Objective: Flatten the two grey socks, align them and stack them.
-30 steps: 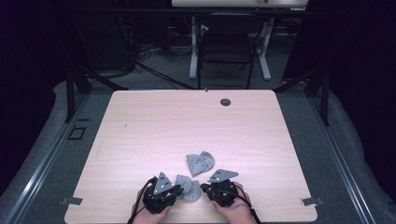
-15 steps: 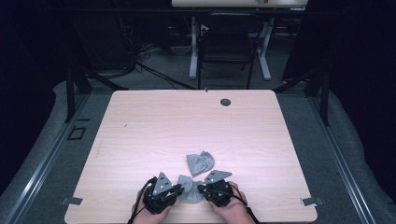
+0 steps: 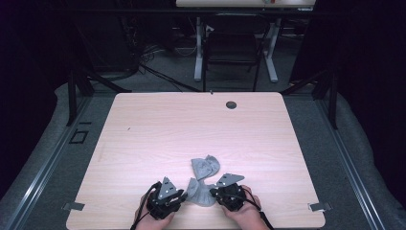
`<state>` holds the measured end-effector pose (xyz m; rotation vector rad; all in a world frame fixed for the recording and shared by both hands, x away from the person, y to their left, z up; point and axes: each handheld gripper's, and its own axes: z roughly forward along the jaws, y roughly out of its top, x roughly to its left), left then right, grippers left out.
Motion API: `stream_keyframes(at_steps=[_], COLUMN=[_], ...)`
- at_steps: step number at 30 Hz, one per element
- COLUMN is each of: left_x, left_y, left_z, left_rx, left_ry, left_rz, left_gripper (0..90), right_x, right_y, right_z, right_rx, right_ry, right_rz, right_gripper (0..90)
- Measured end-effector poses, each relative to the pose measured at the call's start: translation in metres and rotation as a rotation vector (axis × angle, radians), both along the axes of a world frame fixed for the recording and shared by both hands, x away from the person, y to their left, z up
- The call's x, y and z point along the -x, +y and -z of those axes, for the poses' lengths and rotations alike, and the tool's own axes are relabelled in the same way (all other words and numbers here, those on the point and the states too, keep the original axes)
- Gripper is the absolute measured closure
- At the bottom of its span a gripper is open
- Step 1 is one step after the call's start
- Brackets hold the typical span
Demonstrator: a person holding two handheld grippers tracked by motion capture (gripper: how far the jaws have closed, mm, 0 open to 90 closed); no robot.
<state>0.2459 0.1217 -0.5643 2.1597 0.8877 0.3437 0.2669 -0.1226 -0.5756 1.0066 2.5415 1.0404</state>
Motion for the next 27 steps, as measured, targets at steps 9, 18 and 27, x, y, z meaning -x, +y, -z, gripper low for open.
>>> stream_keyframes(at_steps=[9,18,27], left_x=[-0.008,-0.013,-0.031], left_y=[0.019,0.022,0.015], left_z=[-0.008,-0.014,0.012], left_rx=[0.026,0.058,-0.007], left_ry=[-0.013,-0.060,-0.027], left_rz=[-0.076,-0.047,-0.023], left_gripper=[74.7,74.3,84.3], right_x=[-0.001,-0.001,0.000], right_y=[-0.003,-0.002,-0.002], right_z=[-0.001,0.000,-0.001], right_rx=[0.004,0.000,0.007], right_ry=[0.009,0.007,0.003], right_rz=[-0.003,0.004,0.001], right_gripper=[89.9,89.9,89.6])
